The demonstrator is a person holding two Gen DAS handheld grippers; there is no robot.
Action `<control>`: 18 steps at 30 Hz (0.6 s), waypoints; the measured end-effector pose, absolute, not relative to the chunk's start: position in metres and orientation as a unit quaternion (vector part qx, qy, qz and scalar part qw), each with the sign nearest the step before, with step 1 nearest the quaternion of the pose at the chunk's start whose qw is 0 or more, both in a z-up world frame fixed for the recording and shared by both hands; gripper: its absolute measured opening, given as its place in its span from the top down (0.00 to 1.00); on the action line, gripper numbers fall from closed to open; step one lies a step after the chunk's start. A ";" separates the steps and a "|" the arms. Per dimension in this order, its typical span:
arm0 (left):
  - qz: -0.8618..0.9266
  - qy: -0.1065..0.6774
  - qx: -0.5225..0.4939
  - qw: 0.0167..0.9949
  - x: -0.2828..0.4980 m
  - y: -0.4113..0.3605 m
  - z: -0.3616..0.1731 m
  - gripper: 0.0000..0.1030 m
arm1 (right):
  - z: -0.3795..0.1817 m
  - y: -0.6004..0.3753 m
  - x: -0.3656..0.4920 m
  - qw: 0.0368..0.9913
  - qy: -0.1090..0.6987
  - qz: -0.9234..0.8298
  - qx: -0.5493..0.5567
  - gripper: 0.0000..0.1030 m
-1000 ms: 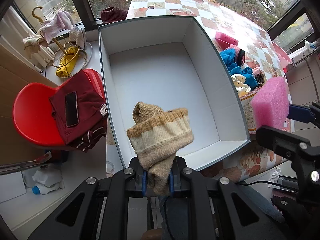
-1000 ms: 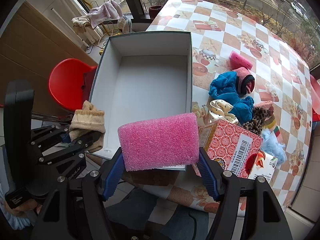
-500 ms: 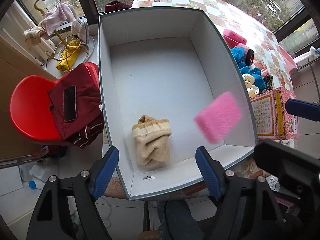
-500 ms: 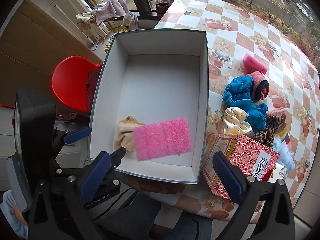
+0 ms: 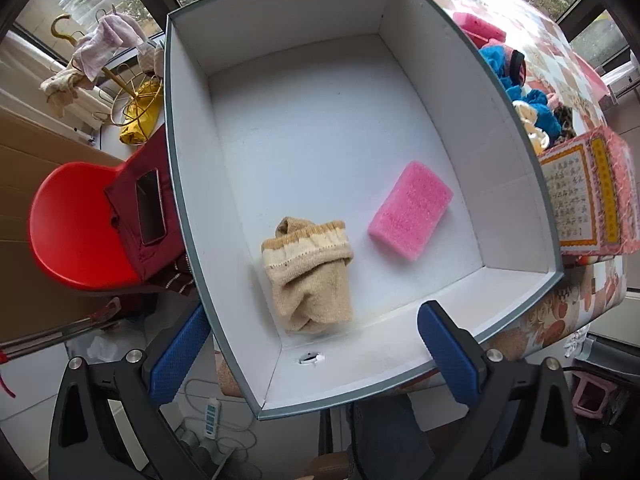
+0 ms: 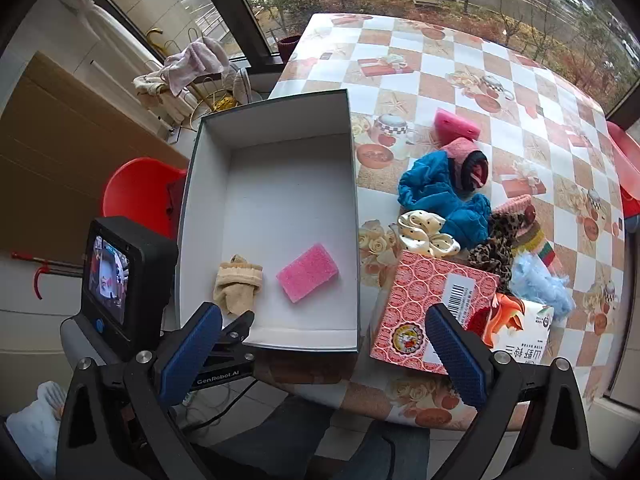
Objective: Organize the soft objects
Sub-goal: 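Open both tools to drop the sock and sponge into the box, then move both tools back toward the pile of soft items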
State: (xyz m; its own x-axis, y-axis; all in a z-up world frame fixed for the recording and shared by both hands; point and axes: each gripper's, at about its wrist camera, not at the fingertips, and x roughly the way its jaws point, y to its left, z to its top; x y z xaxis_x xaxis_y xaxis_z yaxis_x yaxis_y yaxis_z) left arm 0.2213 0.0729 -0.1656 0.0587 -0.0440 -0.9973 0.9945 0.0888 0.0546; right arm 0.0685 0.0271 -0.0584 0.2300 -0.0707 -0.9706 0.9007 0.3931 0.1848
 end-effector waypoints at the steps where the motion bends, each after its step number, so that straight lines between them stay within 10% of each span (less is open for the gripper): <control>1: -0.468 0.484 0.498 0.547 0.219 0.074 -0.170 0.00 | -0.058 0.026 0.064 0.665 0.499 -0.368 0.417 0.01; 18: -0.486 0.484 0.489 0.539 0.248 0.101 -0.147 0.00 | -0.059 0.024 -0.030 0.615 0.444 -0.444 0.477 0.01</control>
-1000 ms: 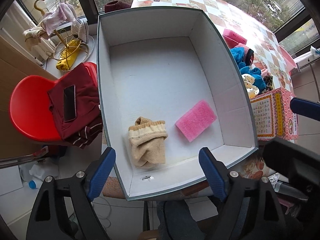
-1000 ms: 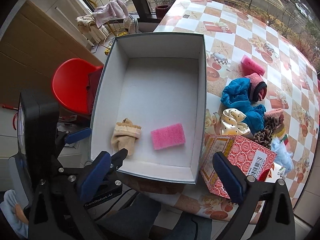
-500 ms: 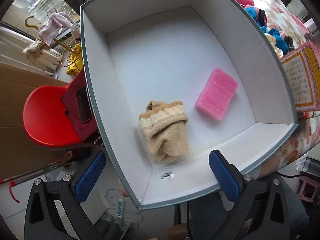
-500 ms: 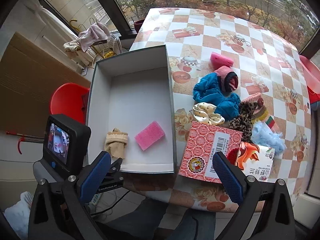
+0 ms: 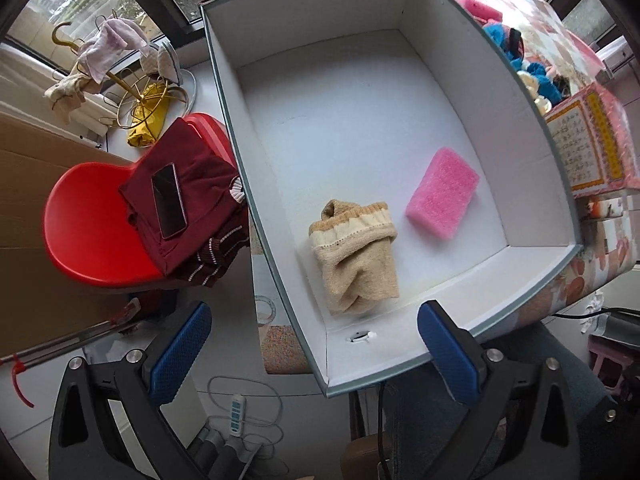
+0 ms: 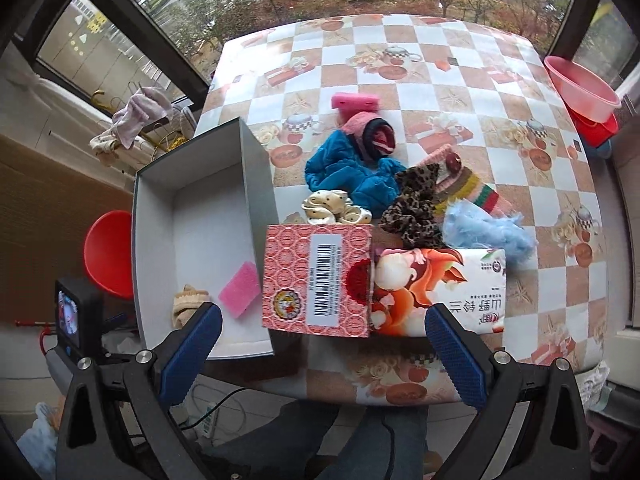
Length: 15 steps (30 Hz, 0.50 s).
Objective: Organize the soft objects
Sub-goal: 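Move both tools back toward the pile of soft items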
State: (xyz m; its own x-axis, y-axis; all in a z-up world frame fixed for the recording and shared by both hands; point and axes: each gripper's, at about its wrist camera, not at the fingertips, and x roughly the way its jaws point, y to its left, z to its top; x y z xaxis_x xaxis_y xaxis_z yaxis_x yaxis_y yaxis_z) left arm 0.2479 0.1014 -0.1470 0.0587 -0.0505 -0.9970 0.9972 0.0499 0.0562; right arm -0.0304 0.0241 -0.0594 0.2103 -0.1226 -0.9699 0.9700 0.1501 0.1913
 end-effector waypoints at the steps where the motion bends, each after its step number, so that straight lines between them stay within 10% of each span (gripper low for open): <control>1: -0.490 0.486 0.481 0.541 0.248 0.100 -0.140 0.00 | -0.060 0.023 -0.038 0.609 0.440 -0.450 0.483 0.01; 15: -0.571 0.503 0.412 0.501 0.172 0.008 -0.066 0.00 | -0.086 0.009 -0.149 0.520 0.394 -0.514 0.557 0.01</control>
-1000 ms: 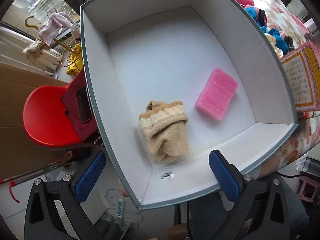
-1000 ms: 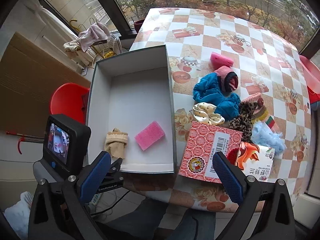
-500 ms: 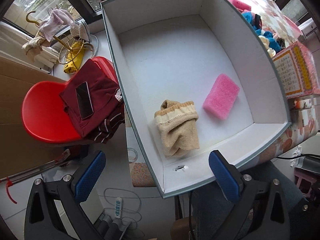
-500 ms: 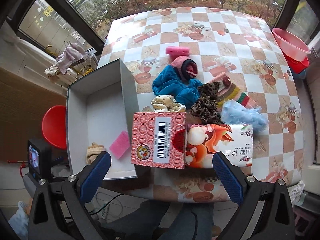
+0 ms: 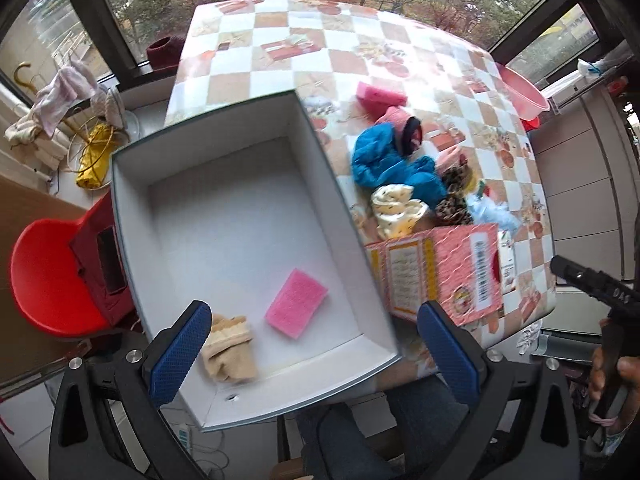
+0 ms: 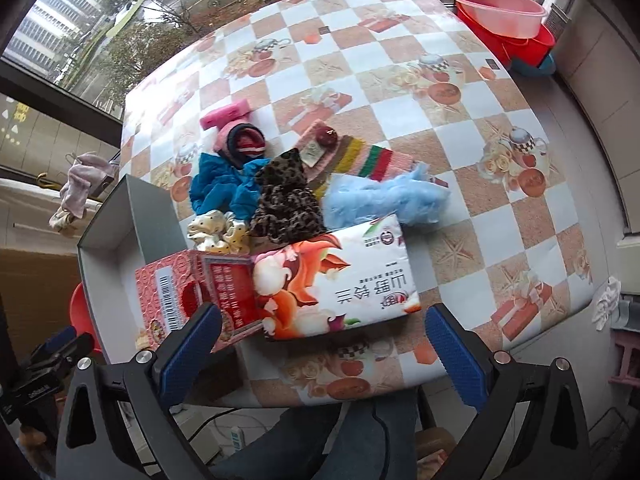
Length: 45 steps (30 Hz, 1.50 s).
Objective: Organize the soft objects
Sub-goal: 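Move both tools back toward the pile of soft items, then grasp the blue cloth with the left tool while the right tool grasps the light-blue duster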
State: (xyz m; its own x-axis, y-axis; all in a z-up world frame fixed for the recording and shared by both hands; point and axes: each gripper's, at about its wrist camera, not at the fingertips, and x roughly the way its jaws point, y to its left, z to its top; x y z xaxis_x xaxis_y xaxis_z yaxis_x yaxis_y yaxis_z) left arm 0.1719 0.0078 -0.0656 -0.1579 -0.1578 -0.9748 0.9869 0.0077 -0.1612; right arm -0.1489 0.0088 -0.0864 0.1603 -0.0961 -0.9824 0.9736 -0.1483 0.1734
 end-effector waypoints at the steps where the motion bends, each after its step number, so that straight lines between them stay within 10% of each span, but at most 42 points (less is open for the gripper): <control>1: -0.574 0.499 0.414 0.500 0.163 -0.002 -0.063 0.00 | -0.089 0.007 -0.156 0.514 0.393 -0.516 0.561 0.01; 25: -0.460 0.524 0.552 0.457 0.058 -0.186 -0.205 0.00 | -0.185 -0.055 -0.234 0.455 0.398 -0.471 0.643 0.01; 38: -0.408 0.544 0.590 0.436 0.055 -0.197 -0.260 0.01 | -0.238 -0.100 -0.172 0.488 0.533 -0.427 0.543 0.01; 41: -0.403 0.550 0.592 0.430 0.053 -0.197 -0.268 0.15 | -0.249 -0.101 -0.170 0.471 0.550 -0.420 0.547 0.02; 45: -0.402 0.573 0.580 0.417 0.055 -0.189 -0.277 0.47 | -0.245 -0.099 -0.176 0.476 0.535 -0.411 0.565 0.38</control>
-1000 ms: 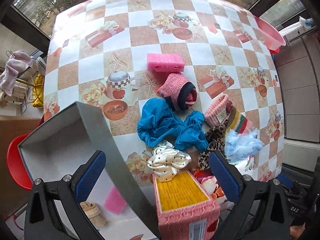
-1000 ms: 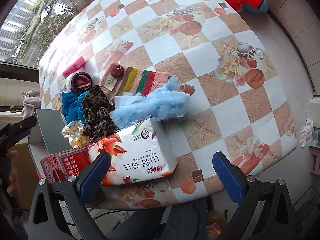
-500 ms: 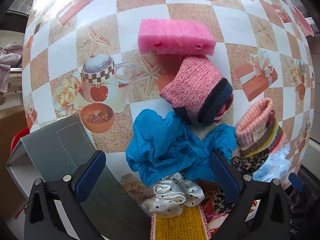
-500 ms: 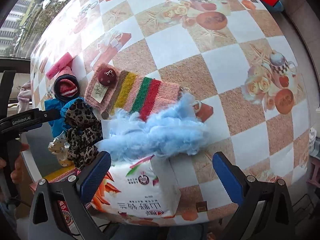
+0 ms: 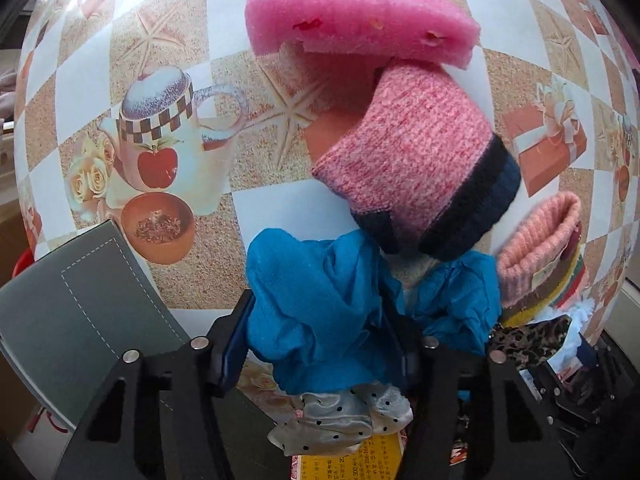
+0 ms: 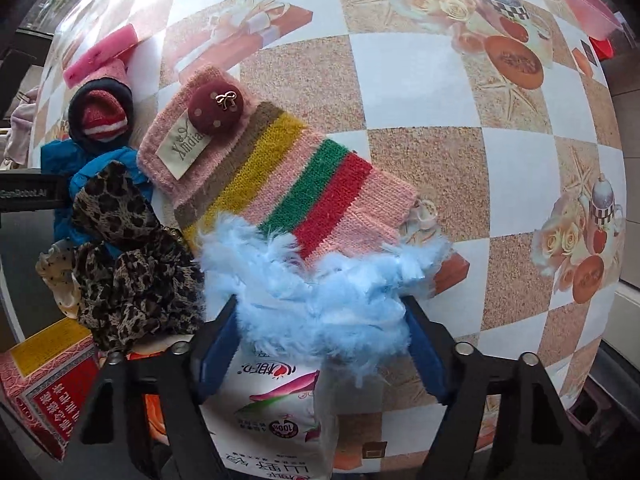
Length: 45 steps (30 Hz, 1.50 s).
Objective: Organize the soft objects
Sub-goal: 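Grasp the blue cloth with the left tool while the right tool grasps the light-blue duster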
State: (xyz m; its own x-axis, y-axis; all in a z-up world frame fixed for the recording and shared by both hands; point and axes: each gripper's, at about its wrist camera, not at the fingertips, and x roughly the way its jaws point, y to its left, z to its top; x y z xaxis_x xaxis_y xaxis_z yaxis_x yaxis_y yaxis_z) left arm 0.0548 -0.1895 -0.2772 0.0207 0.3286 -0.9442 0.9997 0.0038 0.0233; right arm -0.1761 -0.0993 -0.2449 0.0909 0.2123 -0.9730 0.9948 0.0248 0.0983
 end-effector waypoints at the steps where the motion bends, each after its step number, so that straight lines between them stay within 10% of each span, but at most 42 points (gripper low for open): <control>1: -0.406 0.574 0.577 0.416 0.055 -0.188 -0.276 0.57 | -0.242 -0.099 -0.178 0.479 0.531 -0.409 0.567 0.47; 9: -0.461 0.543 0.542 0.446 0.060 -0.181 -0.242 0.67 | -0.206 -0.101 -0.201 0.503 0.458 -0.430 0.594 0.81; 13: -0.483 0.525 0.539 0.448 0.053 -0.176 -0.227 0.67 | -0.196 -0.097 -0.216 0.505 0.438 -0.434 0.604 0.80; 15: -0.490 0.520 0.536 0.450 0.051 -0.174 -0.220 0.67 | -0.195 -0.096 -0.218 0.513 0.433 -0.422 0.609 0.76; 18: -0.498 0.521 0.523 0.455 0.057 -0.169 -0.206 0.67 | -0.189 -0.097 -0.209 0.550 0.479 -0.403 0.553 0.32; 27: -0.507 0.524 0.494 0.473 0.071 -0.160 -0.166 0.66 | -0.226 -0.093 -0.149 0.601 0.596 -0.303 0.438 0.30; 32: -0.508 0.530 0.481 0.479 0.067 -0.162 -0.149 0.66 | -0.222 -0.100 -0.166 0.577 0.574 -0.346 0.467 0.78; 40: -0.520 0.528 0.475 0.475 0.051 -0.152 -0.143 0.66 | -0.222 -0.095 -0.345 0.428 0.349 -0.496 0.670 0.78; 42: -0.522 0.528 0.474 0.473 0.047 -0.149 -0.142 0.66 | -0.218 -0.085 -0.377 0.420 0.287 -0.503 0.699 0.69; 45: -0.525 0.532 0.470 0.469 0.043 -0.146 -0.139 0.66 | -0.204 -0.080 -0.387 0.447 0.304 -0.502 0.675 0.29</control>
State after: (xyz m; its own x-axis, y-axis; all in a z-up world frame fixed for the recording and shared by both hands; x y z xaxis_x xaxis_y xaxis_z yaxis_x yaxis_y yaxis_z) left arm 0.0427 -0.1458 -0.1387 -0.1183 0.0080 -0.9929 0.9930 0.0070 -0.1183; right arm -0.3873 -0.0797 -0.2042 0.3109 -0.0387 -0.9497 0.8589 -0.4165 0.2981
